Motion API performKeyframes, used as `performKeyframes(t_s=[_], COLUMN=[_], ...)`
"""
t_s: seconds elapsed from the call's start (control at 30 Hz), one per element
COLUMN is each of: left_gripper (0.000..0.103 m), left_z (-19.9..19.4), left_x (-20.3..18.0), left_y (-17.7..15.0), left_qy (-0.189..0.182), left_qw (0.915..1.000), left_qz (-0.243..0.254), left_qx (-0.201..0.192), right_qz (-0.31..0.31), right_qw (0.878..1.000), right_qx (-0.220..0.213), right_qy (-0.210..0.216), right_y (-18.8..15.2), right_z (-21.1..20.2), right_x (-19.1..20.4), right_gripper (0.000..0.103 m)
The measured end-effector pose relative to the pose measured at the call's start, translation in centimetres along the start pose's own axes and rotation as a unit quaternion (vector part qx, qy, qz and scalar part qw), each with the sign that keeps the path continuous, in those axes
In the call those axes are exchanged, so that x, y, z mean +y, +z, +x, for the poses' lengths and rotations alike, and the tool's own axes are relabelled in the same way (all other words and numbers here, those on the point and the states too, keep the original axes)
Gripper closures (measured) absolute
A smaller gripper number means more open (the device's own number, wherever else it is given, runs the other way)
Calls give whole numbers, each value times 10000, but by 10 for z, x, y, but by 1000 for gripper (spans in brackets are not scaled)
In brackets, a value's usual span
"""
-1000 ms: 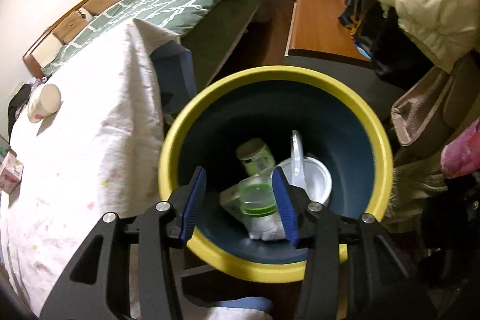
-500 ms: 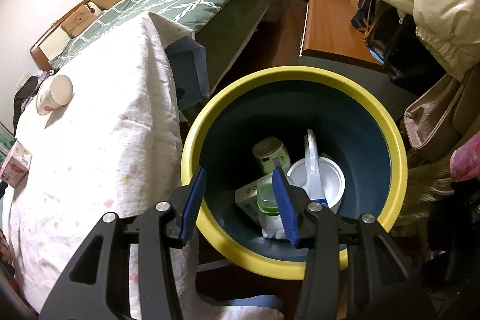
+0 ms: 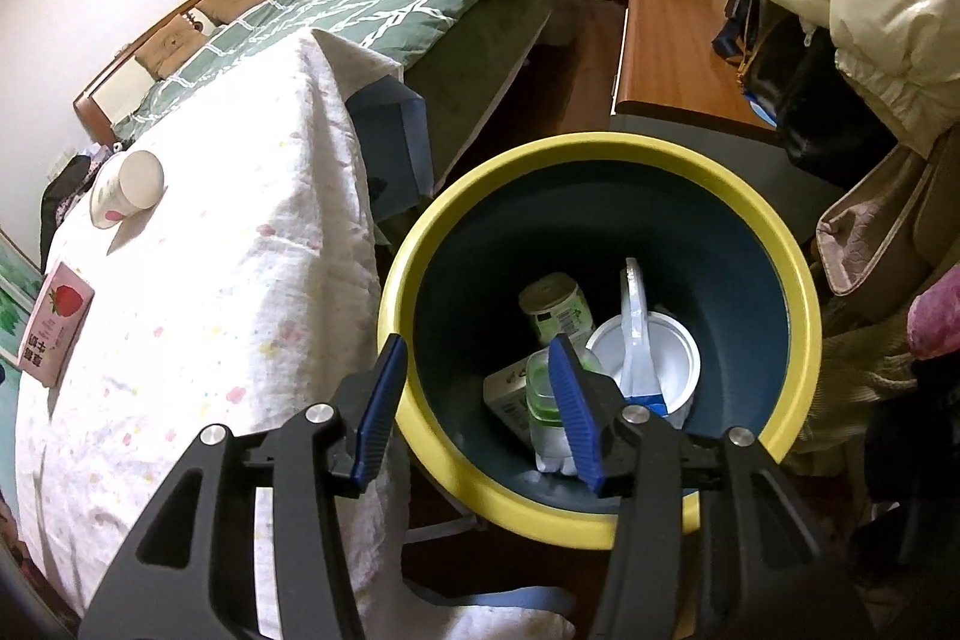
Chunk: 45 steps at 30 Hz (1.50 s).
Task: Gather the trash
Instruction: 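Reach the left gripper to the pink strawberry milk carton and grasp it, then carry the milk carton over the bin and open the left gripper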
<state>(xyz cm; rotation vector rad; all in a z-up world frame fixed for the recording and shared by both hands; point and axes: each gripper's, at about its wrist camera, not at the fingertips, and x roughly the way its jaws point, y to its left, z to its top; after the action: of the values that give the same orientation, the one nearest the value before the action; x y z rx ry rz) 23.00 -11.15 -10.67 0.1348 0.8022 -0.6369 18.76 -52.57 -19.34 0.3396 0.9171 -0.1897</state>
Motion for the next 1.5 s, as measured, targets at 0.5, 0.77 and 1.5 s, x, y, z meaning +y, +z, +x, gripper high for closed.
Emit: performKeyframes(t_s=[0.5, 0.77, 1.5], left_gripper=[25, 54, 65], left_z=[101, 118, 114], left_x=[34, 30, -131], left_y=[39, 45, 75], left_qy=[415, 524, -509], left_qw=[9958, 9931, 9851], left_qz=[158, 260, 1438], left_qx=[804, 1017, 794], right_qz=[-9, -12, 233], right_qw=[9999, 9999, 9993], right_qx=[101, 98, -306], right_qy=[33, 87, 29], right_y=[-7, -10, -34], right_z=[5, 5, -45], right_x=[1, -1, -38], right_gripper=[56, 56, 56])
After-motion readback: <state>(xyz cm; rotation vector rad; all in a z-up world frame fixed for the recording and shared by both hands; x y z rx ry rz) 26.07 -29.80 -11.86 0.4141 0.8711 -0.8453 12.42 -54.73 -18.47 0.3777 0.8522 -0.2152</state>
